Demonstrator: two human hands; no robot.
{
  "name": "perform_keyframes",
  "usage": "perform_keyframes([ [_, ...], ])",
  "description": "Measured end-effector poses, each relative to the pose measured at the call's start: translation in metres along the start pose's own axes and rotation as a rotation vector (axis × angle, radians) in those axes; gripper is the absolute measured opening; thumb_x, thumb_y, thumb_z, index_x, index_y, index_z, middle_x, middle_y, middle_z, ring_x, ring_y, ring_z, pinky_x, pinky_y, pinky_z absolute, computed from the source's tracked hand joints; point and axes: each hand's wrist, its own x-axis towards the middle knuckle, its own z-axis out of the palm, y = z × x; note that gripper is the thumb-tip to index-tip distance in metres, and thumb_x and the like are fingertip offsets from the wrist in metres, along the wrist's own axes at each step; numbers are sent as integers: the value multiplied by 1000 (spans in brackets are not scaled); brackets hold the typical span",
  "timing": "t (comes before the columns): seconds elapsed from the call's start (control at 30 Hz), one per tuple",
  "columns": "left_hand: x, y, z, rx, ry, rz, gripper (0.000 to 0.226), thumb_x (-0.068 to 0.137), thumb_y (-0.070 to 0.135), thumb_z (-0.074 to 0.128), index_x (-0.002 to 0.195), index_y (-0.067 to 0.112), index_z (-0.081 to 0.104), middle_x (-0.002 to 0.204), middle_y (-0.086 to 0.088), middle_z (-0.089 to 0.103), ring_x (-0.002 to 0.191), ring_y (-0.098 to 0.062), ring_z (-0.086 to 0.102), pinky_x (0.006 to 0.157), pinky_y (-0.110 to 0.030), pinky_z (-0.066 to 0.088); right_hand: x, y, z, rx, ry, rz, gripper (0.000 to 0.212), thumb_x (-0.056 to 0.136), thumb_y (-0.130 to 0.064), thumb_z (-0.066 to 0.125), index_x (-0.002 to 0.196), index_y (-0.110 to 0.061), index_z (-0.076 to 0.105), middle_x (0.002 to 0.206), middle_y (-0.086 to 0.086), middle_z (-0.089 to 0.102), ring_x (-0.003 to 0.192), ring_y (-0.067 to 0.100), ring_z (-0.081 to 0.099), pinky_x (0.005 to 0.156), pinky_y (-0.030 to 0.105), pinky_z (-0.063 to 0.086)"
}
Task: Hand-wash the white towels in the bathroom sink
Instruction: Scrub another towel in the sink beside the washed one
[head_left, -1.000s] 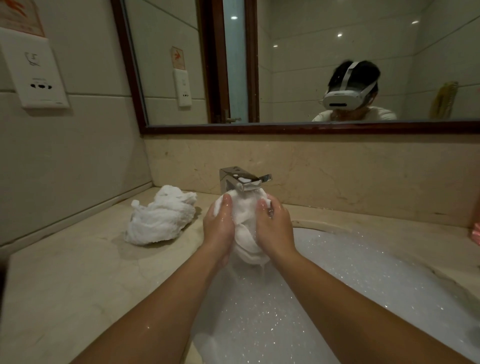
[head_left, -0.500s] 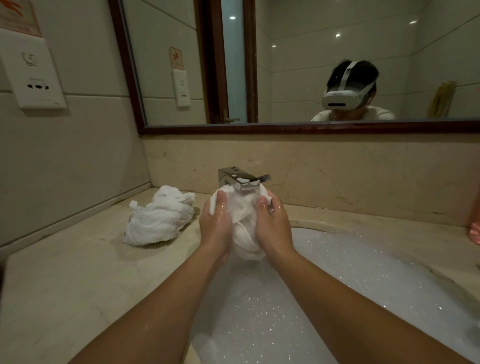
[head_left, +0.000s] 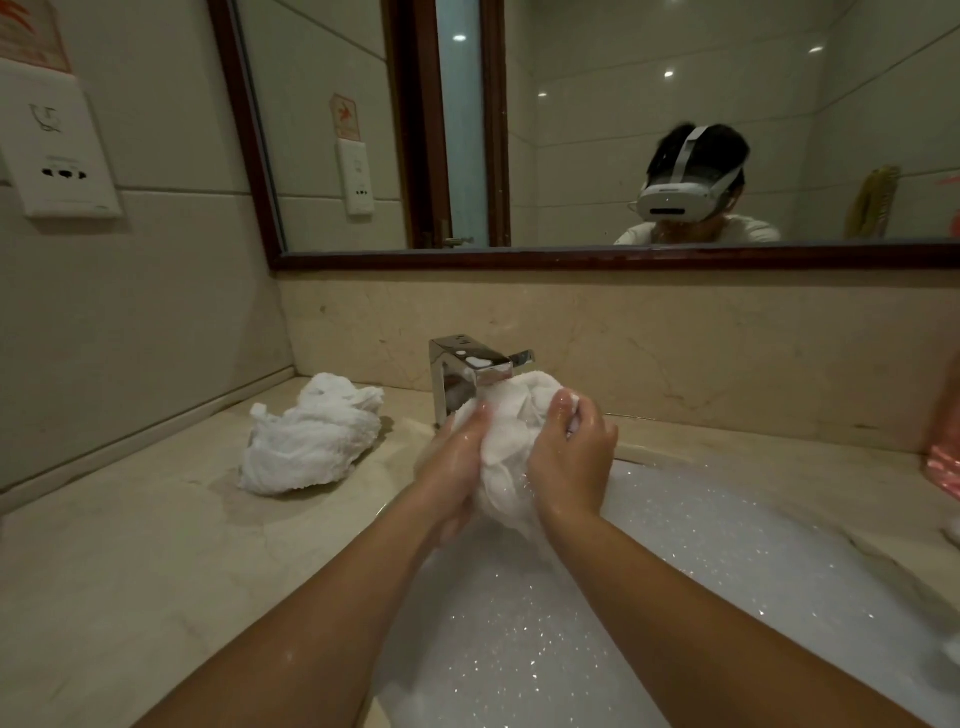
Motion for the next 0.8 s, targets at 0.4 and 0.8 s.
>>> perform_keyframes([
  [0.4,-7,13,-8,-115,476,203,19,98,49,65,95,33,56,93,11,61,86,-11,63,88,-39,56,-20,-7,14,-28,-227,-43,41,113,-43,37,140,-22,60,132,0,52,104,9,50,89,25,37],
  [0.8,-16,8,10,509,197,294,107,81,94,5,152,30,51,154,1,54,145,-19,47,123,-42,33,-15,-11,9,48,-357,331,101,75,-92,58,161,-48,28,165,10,14,143,38,42,111,47,45],
])
